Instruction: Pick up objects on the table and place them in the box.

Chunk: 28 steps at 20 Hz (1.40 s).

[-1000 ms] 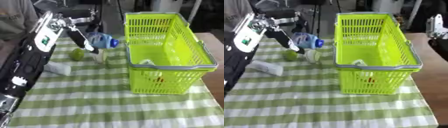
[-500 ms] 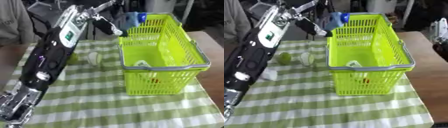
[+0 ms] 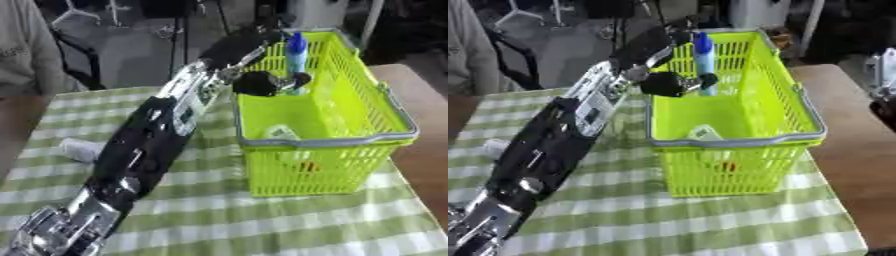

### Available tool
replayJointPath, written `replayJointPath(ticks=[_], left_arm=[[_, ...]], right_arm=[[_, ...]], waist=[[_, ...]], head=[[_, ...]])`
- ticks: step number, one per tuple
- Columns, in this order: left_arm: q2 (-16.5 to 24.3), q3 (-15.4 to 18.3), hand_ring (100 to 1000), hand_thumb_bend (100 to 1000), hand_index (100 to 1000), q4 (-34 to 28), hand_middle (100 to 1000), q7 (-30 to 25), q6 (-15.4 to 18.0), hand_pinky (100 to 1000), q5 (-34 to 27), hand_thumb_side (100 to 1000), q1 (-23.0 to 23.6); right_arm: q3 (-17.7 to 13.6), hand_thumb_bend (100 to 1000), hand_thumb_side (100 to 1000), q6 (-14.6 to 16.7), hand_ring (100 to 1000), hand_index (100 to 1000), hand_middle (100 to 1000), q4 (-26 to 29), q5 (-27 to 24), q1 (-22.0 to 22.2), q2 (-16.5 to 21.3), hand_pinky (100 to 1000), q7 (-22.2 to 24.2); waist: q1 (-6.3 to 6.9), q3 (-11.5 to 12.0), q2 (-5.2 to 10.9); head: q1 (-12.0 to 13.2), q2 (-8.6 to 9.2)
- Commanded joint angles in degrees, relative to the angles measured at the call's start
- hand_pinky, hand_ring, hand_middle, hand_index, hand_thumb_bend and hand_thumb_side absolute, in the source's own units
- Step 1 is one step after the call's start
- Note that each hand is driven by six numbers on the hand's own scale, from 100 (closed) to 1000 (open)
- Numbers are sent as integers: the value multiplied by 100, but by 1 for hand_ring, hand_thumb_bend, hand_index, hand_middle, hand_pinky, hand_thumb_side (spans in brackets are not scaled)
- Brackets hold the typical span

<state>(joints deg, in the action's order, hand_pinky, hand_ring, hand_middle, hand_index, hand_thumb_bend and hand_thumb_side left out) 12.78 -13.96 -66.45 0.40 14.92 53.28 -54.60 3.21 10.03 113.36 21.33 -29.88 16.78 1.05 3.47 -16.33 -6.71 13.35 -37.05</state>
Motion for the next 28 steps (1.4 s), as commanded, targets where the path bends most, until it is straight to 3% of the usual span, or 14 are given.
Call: replayJointPath(ticks=[1,4,7,9,11,12,15,16,18,20,23,28], left_arm=[[133,89,1000,390,1000,-82,1000,415,18,998,-159,1000,-49],[327,112,991,419,1000,-325,1000,704,48,942,-697,1000,114],[637,218,964,435,995,-951,1000,767,-98,907,-1930,1000,509],[916,304,932,416,974,-1549,964,537,-249,872,-2853,1000,837],[1306,490,908,452,957,-2350,948,173,-343,827,-3742,941,1358],[1495,631,900,497,948,-2780,935,-38,-409,820,-4162,867,1640],[1933,1252,888,565,936,-3890,925,-497,-624,802,-5030,743,2649],[2016,1460,879,605,923,-4153,914,-554,-702,789,-5176,671,2943],[2110,1825,863,636,908,-4462,894,-465,-834,770,-5261,619,3452],[2125,2056,862,627,908,-4585,893,-311,-961,768,-5237,621,3805],[2066,2209,859,605,909,-4573,889,-335,-1101,767,-5048,639,4126],[1911,2260,851,594,904,-4504,880,-406,-1147,762,-4913,645,4243]], right_arm=[[-49,100,539,-6,581,830,634,123,-56,-50,24,591,13],[-78,100,538,-22,581,831,634,121,-40,-13,31,591,-1],[-117,100,538,-42,581,831,634,98,-27,63,46,591,-28],[-145,100,539,-58,581,831,634,78,0,120,63,591,-48],[-174,100,539,-71,581,831,634,59,27,178,86,591,-75],[-185,100,539,-76,581,831,634,51,37,201,97,591,-89],[-218,100,539,-86,581,831,634,27,70,251,120,591,-124],[-226,100,539,-88,580,831,633,23,77,265,124,591,-137],[-240,100,540,-93,580,831,633,14,89,285,144,590,-154],[-256,100,540,-100,580,831,633,6,97,303,159,590,-172],[-265,100,541,-104,580,831,632,-6,100,325,161,590,-186],[-261,100,541,-102,580,832,632,-20,96,323,161,590,-181]], waist=[[-56,48,67],[-98,166,94],[-153,360,158],[-172,487,208],[-182,639,260],[-186,694,279],[-183,841,316],[-183,870,320],[-182,918,320],[-182,953,322],[-176,1001,329],[-191,1041,328]], head=[[-44,72],[-135,42],[-246,-37],[-321,-88],[-435,-123],[-478,-139],[-565,-175],[-586,-180],[-615,-188],[-643,-209],[-671,-235],[-673,-256]])
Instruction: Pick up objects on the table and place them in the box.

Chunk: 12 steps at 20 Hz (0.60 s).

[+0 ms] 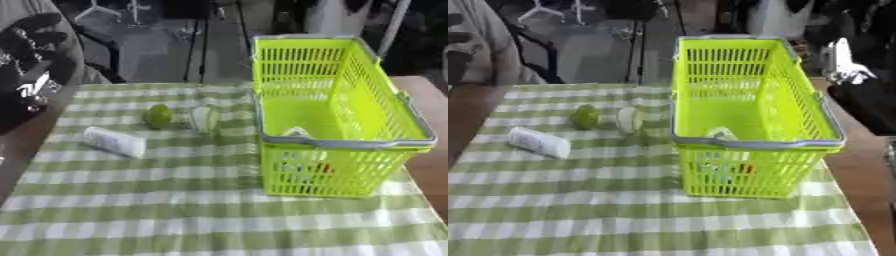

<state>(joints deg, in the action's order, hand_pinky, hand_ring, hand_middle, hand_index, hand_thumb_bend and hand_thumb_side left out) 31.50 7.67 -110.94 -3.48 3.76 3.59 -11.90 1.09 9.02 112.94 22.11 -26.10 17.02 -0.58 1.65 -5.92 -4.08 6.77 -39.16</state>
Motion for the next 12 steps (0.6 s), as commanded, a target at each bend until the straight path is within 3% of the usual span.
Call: replayJointPath(ticks=[1,12], left_arm=[[19,96,851,594,904,-42,880,-25,-32,762,64,645,-25],[-46,59,831,596,897,-14,856,-146,1,758,153,636,22]], right_arm=[[-52,100,541,-1,580,832,632,21,18,-52,138,590,-20],[-67,100,542,-4,580,832,631,29,18,-34,142,589,-34]], waist=[[-11,2,65],[18,57,47]], head=[[-21,-48],[-64,-29]])
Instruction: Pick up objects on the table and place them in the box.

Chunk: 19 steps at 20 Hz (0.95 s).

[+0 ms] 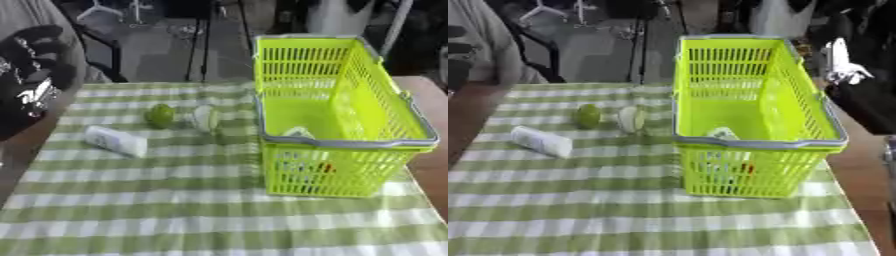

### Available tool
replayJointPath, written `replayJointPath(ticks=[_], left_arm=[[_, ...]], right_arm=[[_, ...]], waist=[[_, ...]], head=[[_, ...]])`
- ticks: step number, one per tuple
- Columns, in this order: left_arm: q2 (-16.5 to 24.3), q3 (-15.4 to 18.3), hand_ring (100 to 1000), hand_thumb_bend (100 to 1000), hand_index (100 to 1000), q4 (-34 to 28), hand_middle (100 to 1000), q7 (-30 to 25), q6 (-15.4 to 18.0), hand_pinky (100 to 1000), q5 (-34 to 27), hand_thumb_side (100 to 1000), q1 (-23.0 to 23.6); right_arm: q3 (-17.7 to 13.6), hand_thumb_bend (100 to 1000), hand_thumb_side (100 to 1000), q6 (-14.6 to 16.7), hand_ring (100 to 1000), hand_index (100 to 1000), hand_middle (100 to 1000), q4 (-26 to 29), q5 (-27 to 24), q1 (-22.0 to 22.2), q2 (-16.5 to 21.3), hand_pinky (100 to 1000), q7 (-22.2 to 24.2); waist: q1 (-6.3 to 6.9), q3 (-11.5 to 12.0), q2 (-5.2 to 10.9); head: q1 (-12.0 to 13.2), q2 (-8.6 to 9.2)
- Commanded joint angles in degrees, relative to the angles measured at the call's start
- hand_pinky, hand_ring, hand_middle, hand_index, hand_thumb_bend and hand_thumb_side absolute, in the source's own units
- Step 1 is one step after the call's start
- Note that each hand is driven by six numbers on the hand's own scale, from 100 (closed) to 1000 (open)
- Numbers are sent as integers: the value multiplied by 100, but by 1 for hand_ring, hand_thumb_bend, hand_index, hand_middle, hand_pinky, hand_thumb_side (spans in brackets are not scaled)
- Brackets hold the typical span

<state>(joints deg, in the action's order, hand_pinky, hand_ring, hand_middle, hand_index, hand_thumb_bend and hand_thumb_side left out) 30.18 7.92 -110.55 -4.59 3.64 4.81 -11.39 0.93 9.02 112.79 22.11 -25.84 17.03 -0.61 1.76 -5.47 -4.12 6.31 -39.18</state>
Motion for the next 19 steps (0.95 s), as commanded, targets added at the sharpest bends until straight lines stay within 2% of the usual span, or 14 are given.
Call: replayJointPath(ticks=[1,19], left_arm=[[83,31,831,592,896,-56,854,-40,16,758,30,641,-24],[118,29,822,587,894,-60,839,-42,29,757,117,643,-6]], right_arm=[[-48,100,541,-3,580,833,632,44,19,-62,144,589,-28],[-66,100,538,-6,582,833,634,51,41,-64,144,590,-42]], waist=[[9,18,51],[-41,91,64]], head=[[-13,-27],[-49,-32]])
